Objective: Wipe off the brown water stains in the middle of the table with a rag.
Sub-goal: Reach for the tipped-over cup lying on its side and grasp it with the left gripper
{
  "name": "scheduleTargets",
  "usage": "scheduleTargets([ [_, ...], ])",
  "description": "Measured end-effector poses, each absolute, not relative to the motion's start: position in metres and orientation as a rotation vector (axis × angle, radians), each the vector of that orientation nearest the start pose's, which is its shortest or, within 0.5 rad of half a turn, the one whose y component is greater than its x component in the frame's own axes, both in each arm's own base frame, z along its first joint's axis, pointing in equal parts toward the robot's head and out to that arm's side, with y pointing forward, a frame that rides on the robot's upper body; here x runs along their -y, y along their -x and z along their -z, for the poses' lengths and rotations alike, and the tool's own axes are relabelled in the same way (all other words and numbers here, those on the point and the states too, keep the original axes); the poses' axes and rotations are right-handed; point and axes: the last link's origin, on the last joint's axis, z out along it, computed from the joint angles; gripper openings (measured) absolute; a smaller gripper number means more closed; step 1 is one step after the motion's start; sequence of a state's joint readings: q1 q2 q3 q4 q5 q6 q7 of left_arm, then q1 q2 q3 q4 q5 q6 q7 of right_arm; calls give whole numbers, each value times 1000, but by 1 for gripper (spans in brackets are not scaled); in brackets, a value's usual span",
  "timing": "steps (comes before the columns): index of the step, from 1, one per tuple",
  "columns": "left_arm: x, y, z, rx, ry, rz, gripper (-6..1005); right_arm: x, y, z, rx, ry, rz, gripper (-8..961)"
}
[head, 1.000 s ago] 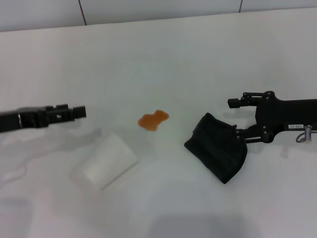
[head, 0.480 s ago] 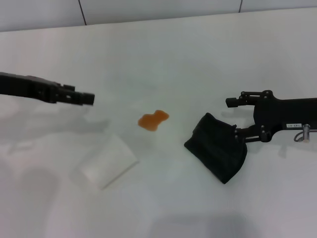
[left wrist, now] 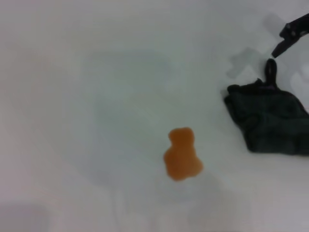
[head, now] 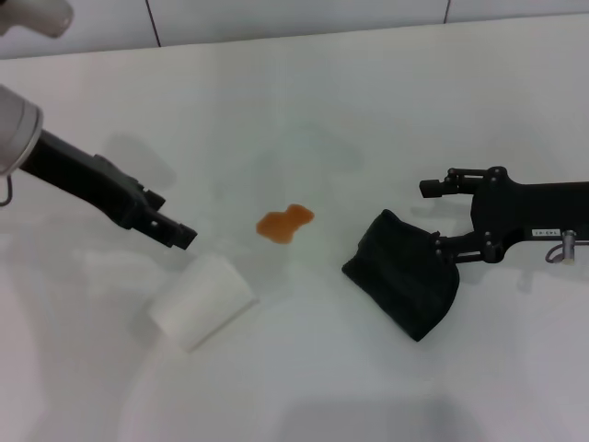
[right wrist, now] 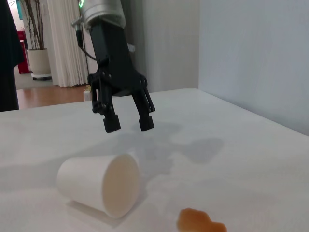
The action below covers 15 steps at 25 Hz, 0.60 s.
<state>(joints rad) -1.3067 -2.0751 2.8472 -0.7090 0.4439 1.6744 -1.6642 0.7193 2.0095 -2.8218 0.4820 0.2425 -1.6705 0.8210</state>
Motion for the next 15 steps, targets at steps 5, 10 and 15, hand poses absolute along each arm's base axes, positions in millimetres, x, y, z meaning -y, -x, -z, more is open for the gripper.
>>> scheduleTargets([
  [5,-398,168,-14,859,2996,-339,809,-321,-302,-13,-297,2712,-560,783],
  [10,-394,158,-8,849,3064,-350,754,-323,-299,-13,-288,2714,-563,783],
  [15,-389,159,-9,888,3080,-349,755,-325,-298,-13,-286,2703,-573,783],
])
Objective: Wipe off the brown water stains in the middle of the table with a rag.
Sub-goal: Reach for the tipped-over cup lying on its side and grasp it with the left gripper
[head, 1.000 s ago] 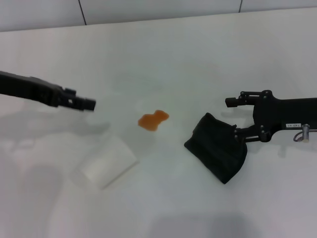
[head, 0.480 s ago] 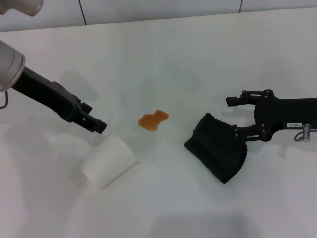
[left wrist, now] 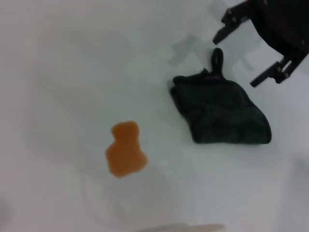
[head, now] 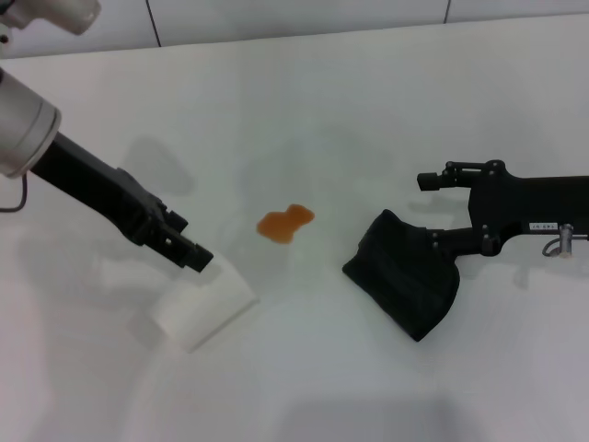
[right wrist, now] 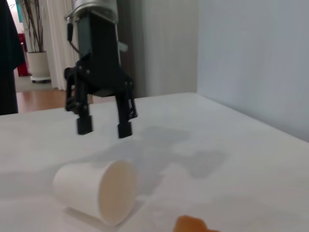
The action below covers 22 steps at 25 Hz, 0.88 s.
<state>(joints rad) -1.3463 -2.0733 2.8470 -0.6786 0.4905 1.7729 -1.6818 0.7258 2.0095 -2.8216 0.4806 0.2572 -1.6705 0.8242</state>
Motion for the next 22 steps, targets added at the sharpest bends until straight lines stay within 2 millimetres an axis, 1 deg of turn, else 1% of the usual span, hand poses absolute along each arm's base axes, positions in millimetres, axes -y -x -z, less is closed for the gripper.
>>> scheduleTargets([
  [4,-384,165,-8,923,3091,-345,756,-326,-298,-15,-279,2691,-580,783],
  [10,-383,167,-8,948,3085,-354,791,-327,-297,-16,-272,2690,-577,783],
  [16,-382,172,-8,969,3057,-446,884,-327,-297,-16,-275,2688,-579,782],
  [22,-382,173,-8,988,3041,-477,882,-326,-299,-16,-281,2680,-583,782],
])
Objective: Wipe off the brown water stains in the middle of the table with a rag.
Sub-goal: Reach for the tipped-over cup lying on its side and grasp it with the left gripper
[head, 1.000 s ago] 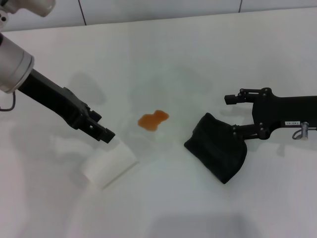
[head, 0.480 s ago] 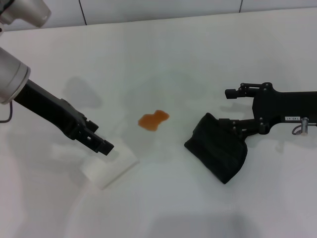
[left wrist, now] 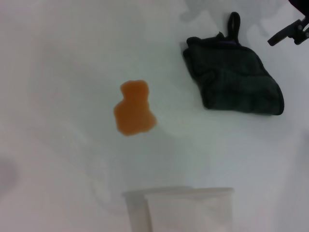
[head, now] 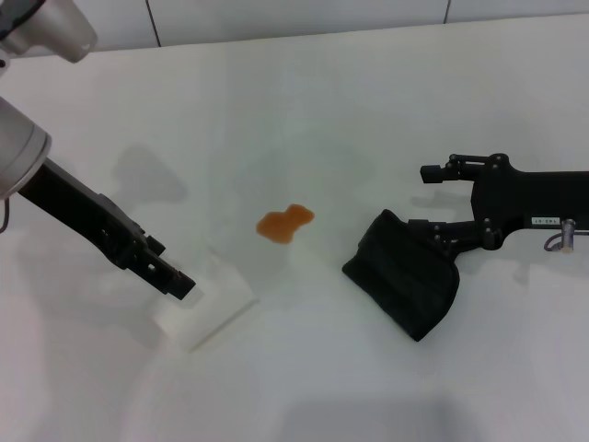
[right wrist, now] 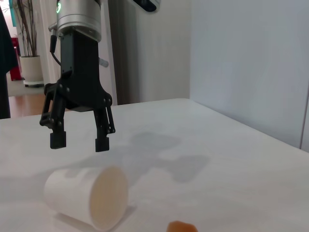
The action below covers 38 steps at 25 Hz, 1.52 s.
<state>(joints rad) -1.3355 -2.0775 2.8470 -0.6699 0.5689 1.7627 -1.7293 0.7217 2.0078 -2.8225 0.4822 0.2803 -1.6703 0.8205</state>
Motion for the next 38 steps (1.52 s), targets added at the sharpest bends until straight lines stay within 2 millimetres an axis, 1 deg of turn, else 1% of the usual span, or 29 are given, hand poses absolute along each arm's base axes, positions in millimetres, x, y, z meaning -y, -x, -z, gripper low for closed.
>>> scheduleTargets([
  [7,-380,176,-5,997,3048,-490,880,-326,-299,-16,-283,2678,-584,782],
  [13,-377,184,-1,1012,3041,-500,880,-325,-299,-15,-285,2678,-586,782],
  [22,-378,188,3,1012,3028,-493,879,-325,-299,-15,-285,2678,-585,783],
  [38,-377,193,18,998,3039,-490,878,-324,-301,-15,-293,2676,-583,782],
])
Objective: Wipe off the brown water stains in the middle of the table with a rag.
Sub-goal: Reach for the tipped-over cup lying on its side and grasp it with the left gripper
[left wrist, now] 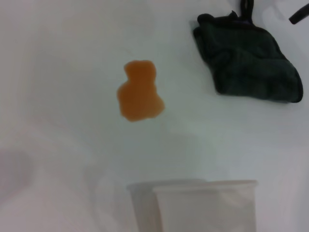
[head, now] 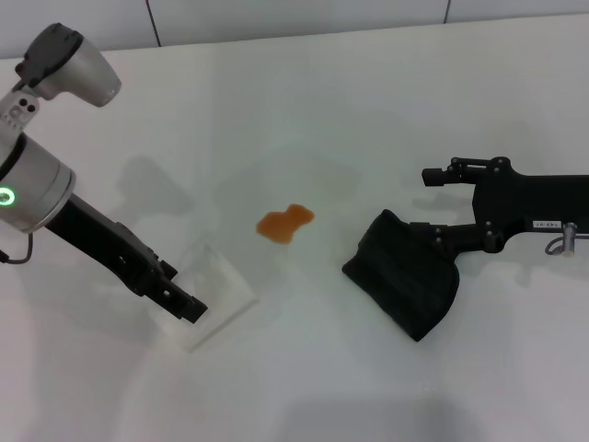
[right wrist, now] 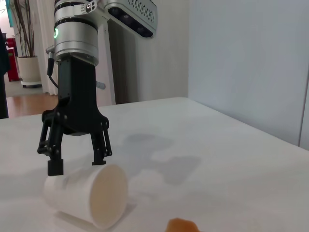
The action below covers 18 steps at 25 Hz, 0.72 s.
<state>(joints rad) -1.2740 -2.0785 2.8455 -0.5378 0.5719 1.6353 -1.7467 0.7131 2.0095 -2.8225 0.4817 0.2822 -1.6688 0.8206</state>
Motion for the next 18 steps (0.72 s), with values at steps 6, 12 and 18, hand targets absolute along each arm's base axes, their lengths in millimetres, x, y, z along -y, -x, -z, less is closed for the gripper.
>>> scheduleTargets([
  [6,-375,195,21,1005,3043,-484,878,-323,-302,-15,-295,2675,-582,782],
  [12,-373,196,26,1014,3050,-483,878,-323,-302,-16,-295,2675,-581,783],
  [18,-373,198,27,1022,3044,-470,877,-323,-303,-16,-297,2674,-580,783],
])
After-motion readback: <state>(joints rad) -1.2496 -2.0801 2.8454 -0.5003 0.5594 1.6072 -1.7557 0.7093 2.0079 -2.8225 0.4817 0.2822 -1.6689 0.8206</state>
